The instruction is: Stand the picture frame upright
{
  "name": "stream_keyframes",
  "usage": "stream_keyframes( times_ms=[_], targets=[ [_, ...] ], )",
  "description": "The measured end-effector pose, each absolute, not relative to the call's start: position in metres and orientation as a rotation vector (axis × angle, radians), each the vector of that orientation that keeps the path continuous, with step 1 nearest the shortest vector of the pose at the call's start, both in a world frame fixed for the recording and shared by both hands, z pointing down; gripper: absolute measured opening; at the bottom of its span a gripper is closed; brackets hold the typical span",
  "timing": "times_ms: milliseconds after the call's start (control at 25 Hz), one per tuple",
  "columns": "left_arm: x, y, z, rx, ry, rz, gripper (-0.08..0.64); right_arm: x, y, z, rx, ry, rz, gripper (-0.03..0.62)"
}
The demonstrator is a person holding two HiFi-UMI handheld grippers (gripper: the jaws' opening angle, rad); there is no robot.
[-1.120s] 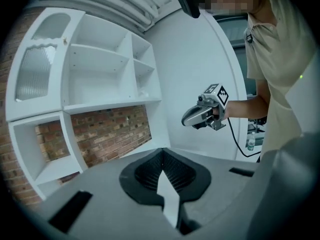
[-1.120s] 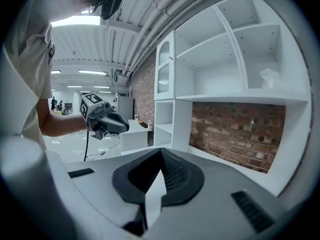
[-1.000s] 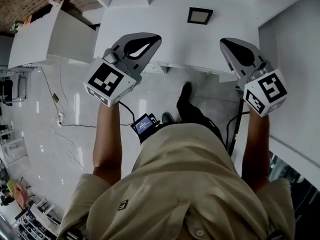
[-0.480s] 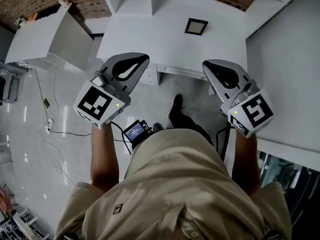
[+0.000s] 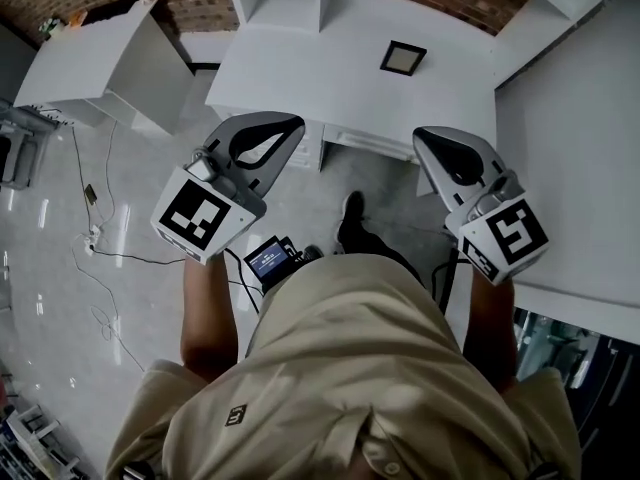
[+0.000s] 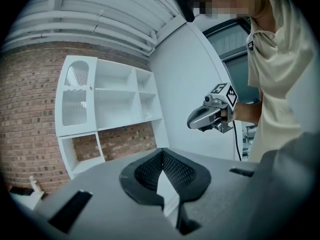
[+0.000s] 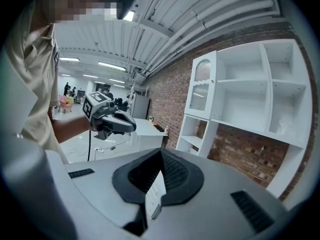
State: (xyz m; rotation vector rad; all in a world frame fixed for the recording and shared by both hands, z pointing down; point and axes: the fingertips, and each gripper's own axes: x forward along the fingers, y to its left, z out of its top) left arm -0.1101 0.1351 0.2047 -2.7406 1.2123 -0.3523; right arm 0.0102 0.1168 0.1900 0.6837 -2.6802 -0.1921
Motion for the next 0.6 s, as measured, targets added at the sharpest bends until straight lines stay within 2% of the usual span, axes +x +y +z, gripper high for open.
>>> stream_keyframes(
  times_ms=[600],
  targets=[
    [-0.125,0.133,0.219,-2.754,1.25,-0.306,0.006,-0.007,0.109,0.206,0.66,-2.658,-0.166,0.003]
  ],
)
